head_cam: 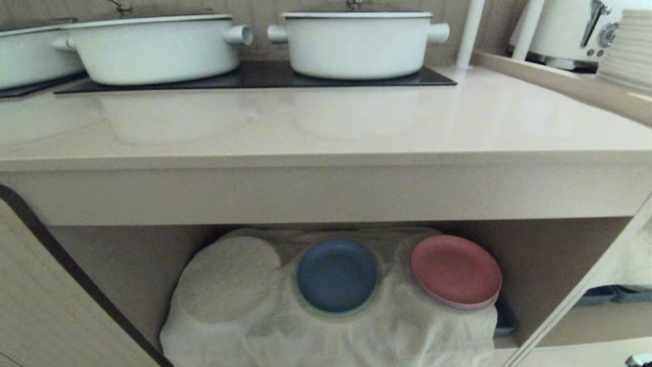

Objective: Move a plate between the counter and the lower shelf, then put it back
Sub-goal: Put the plate

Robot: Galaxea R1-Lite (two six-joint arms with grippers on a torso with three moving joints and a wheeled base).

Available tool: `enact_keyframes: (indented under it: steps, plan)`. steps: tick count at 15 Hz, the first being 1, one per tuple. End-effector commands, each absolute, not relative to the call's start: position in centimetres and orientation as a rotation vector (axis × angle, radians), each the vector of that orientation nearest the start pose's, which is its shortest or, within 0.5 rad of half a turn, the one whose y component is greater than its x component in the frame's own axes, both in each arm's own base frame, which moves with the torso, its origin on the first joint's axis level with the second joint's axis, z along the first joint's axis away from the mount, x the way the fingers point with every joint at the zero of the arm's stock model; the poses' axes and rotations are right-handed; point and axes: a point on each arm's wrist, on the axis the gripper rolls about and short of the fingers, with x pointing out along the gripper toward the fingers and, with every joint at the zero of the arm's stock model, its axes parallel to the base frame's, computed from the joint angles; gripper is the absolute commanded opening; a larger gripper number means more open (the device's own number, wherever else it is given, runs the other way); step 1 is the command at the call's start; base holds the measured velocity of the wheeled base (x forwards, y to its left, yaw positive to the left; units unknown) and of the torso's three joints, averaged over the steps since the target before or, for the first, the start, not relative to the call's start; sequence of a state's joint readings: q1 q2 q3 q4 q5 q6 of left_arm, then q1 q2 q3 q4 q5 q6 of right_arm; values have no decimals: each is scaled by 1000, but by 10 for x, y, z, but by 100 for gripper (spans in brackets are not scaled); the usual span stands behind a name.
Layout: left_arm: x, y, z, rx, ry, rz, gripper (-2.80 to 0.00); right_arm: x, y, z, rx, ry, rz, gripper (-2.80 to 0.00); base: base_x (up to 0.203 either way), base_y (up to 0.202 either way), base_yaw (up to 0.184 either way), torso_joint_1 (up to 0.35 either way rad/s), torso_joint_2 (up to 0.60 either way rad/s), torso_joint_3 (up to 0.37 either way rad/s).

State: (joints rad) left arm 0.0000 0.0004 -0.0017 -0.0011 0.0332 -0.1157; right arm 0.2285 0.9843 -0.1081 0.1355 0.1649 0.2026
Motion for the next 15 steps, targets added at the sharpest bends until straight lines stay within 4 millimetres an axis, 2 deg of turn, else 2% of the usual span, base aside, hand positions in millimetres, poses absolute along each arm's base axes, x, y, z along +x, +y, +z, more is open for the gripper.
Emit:
enact_keyframes:
  steps: [1,7,15]
  plan:
    - [-23,1,76,-117,-3,34,-280,56,17,77,152,1054,257,-280,0,0,0,143,-412,-154]
    - [-23,1,75,-117,-2,34,-280,56,17,77,149,1054,261,-280,0,0,0,152,-459,-213]
    - [-23,1,76,-117,-2,34,-280,56,18,77,145,1060,267,-280,0,0,0,321,-496,-239]
